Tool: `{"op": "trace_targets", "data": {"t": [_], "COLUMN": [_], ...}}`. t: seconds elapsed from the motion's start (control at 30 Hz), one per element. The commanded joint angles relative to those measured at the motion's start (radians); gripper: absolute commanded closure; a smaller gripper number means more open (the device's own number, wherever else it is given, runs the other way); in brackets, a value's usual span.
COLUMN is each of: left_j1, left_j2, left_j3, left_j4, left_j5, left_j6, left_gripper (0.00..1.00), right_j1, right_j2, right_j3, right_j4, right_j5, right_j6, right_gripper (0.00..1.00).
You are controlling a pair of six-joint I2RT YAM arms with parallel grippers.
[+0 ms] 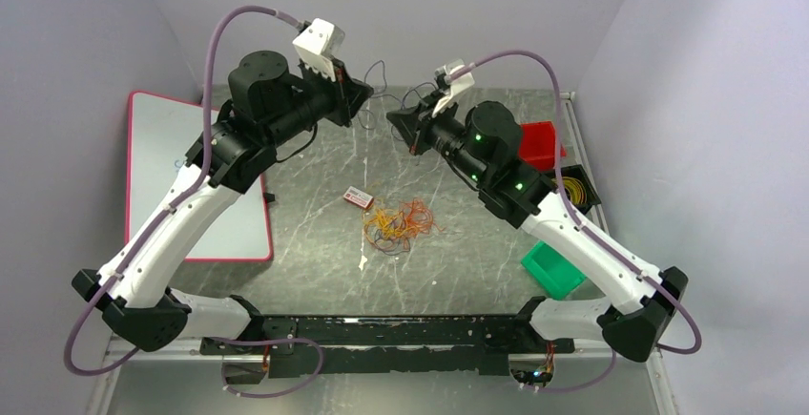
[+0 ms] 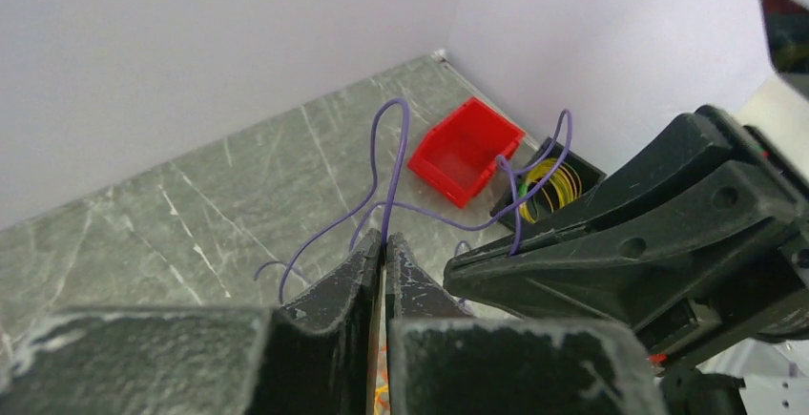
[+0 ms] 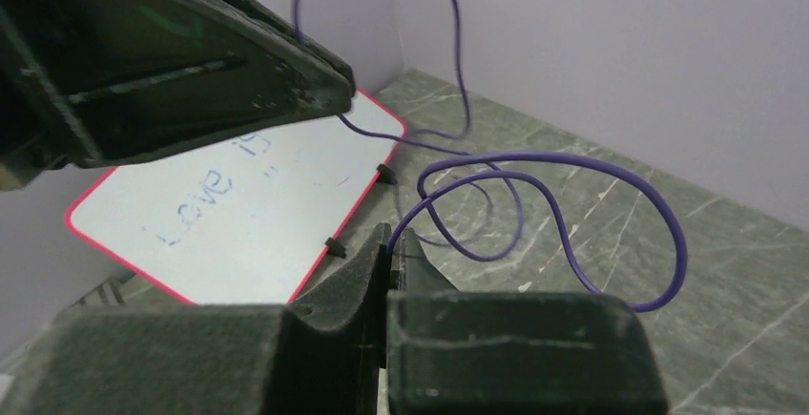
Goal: Untangle the cables
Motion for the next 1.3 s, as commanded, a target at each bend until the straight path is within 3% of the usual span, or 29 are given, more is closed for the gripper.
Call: {"op": "trace_targets", "data": {"t": [0.0, 0.27, 0.63, 0.93, 1.27], "left_j1": [0.004, 0.005, 0.005, 0.005, 0.004], "left_j2": [-0.016, -0.025, -0.066, -0.078, -0.072], "left_j3": [-0.029, -0.062, -0.111, -0.156, -0.162], "left_j4": [0.04, 0.068, 0.097, 0.108, 0.125], "left_j5": [0.129, 0.342, 0.432, 0.423, 0.434], "left_j6": [0.011, 0.024, 0.035, 0.058, 0.051], "left_gripper": [0.93, 0.93, 0.93, 0.93, 0.93], "right_j1": [0.004, 0.004, 0.004, 0.004, 0.004], "right_j2": [-0.081, -0.188, -0.205, -0.214, -0.176], "right_j3": [-0.035, -0.142, -0.159, -0.176, -0.182], "right_j4": [0.021, 0.133, 0.109, 0.222, 0.302], "right_j5": [-0.08, -0.155, -0.156, -0.151, -0.134], "right_j6": [-0.074, -0.191, -0.258, -0.071, 0.175], "right_gripper": [0.98, 0.93, 0.86, 0.87, 0.7]}}
